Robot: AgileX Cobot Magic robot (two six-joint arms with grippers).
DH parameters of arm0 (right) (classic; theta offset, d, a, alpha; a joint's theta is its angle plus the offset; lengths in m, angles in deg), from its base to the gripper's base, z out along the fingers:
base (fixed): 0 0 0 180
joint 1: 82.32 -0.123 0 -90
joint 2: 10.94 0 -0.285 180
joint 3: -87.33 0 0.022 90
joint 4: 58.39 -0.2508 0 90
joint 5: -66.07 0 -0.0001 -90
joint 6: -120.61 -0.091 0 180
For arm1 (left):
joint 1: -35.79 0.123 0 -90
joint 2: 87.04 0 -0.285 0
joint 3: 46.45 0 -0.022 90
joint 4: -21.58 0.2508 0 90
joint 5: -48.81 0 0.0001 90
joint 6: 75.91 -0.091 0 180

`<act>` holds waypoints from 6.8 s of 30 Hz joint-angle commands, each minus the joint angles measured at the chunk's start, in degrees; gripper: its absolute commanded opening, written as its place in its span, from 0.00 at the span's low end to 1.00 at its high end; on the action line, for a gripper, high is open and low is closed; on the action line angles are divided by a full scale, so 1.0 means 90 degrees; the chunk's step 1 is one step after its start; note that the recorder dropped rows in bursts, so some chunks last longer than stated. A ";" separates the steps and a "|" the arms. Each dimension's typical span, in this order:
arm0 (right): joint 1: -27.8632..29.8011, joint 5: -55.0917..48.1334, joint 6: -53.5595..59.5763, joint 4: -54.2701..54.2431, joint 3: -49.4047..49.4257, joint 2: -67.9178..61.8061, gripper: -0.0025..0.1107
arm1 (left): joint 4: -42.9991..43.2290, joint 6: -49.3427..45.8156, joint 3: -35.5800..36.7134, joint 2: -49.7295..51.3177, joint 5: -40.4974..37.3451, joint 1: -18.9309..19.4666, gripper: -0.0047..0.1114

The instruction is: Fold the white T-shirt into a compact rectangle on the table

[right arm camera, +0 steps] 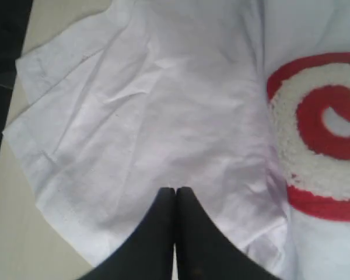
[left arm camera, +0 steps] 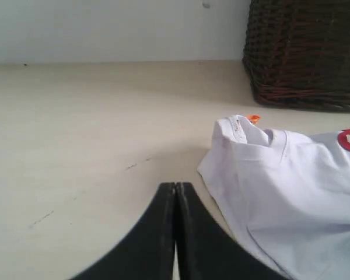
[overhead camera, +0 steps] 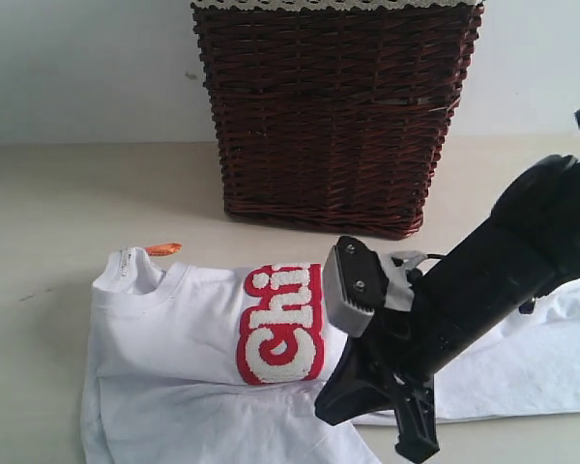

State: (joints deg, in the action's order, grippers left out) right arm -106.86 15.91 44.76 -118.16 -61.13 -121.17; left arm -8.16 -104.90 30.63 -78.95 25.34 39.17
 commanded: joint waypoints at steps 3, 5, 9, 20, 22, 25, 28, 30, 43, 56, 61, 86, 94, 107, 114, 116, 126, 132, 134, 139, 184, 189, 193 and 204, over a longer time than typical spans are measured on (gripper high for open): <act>-0.0587 0.0398 0.1038 0.0022 0.0010 -0.0088 0.22 | 0.0023 0.0031 0.0016 -0.0034 0.0098 0.0016 0.04; -0.0878 0.0609 0.1082 0.0022 0.0010 -0.0194 0.35 | 0.0023 0.0031 0.0016 -0.0034 0.0098 0.0016 0.04; -0.1324 0.0816 0.1082 0.0094 0.0010 -0.0464 0.45 | 0.0023 0.0031 0.0016 -0.0034 0.0098 0.0016 0.04; -0.1646 0.1047 0.1052 0.0223 0.0010 -0.0709 0.32 | 0.0023 0.0031 0.0016 -0.0034 0.0098 0.0016 0.04; -0.1646 0.1047 0.1052 0.0254 0.0010 -0.0709 0.21 | 0.0023 0.0031 0.0016 -0.0034 0.0098 0.0016 0.04; -0.1646 0.1047 0.0929 0.0254 0.0010 -0.0709 0.03 | 0.0023 0.0031 0.0016 -0.0034 0.0098 0.0016 0.04; -0.1646 0.1047 0.0707 0.0328 0.0010 -0.0709 0.02 | 0.0023 0.0031 0.0016 -0.0034 0.0098 0.0016 0.04; -0.1646 0.1056 0.0568 0.0365 0.0010 -0.0709 0.02 | 0.0023 0.0031 0.0016 -0.0034 0.0098 0.0016 0.04; -0.1646 -0.0584 -0.0221 0.0688 -0.0436 -0.0365 0.03 | 0.0023 0.0031 0.0016 -0.0034 0.0098 0.0016 0.04; -0.2396 -0.0031 -0.0482 0.2020 -0.0436 -0.0392 0.54 | 0.0023 0.0031 0.0016 -0.0034 0.0098 0.0016 0.04; -0.2534 0.0188 -0.1204 0.2771 -0.0436 -0.0563 0.53 | 0.0023 0.0031 0.0016 -0.0034 0.0098 0.0016 0.04; -0.2534 -0.0414 -0.2007 0.2202 -0.0834 -0.0350 0.02 | 0.0023 0.0031 0.0016 -0.0034 0.0098 0.0016 0.04; -0.2534 -0.0030 -0.2063 0.1138 -0.1265 -0.0386 0.02 | 0.0023 0.0031 0.0016 -0.0034 0.0098 0.0016 0.04; -0.2534 -0.1882 -0.1913 0.0707 -0.1265 -0.0689 0.02 | 0.0023 0.0031 0.0016 -0.0034 0.0098 0.0016 0.04; -0.2534 -0.2084 -0.1766 0.0772 -0.1265 -0.0689 0.06 | 0.0023 0.0031 0.0016 -0.0034 0.0098 0.0016 0.04; -0.2534 -0.1711 -0.1766 0.0856 -0.1265 -0.0704 0.15 | 0.0023 0.0031 0.0016 -0.0034 0.0098 0.0016 0.04; -0.2534 -0.1182 -0.1672 0.0655 -0.1265 -0.0235 0.54 | 0.0023 0.0031 0.0016 -0.0034 0.0098 0.0016 0.04; -0.2513 0.1201 -0.1396 0.1523 -0.1709 0.0429 0.54 | 0.0023 0.0031 0.0016 -0.0034 0.0098 0.0016 0.04; -0.2462 0.2105 -0.1526 0.1724 -0.2013 0.0261 0.54 | 0.0023 0.0031 0.0016 -0.0034 0.0098 0.0016 0.04; -0.2311 0.2487 -0.1976 0.1712 -0.2892 -0.0798 0.54 | 0.0023 0.0031 0.0016 -0.0034 0.0098 0.0016 0.04; -0.1646 0.0797 -0.4766 0.1822 -0.4921 -0.2424 0.36 | 0.0022 0.0033 0.0016 -0.0034 0.0098 0.0016 0.04; -0.1784 0.0004 -0.5821 0.4218 -0.4921 -0.2941 0.02 | 0.0022 0.0033 0.0016 -0.0034 0.0098 0.0016 0.04; -0.1784 -0.0122 -0.5610 0.4945 -0.4921 -0.3156 0.02 | 0.0022 0.0033 0.0016 -0.0034 0.0098 0.0016 0.04; -0.2161 -0.2201 -0.4210 0.4096 -0.4921 -0.3257 0.02 | 0.0022 0.0033 0.0016 -0.0034 0.0098 0.0016 0.04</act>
State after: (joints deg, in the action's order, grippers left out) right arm -124.95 0.39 3.63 -79.84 -106.26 -148.87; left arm -8.16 -104.90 30.63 -78.95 25.78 39.17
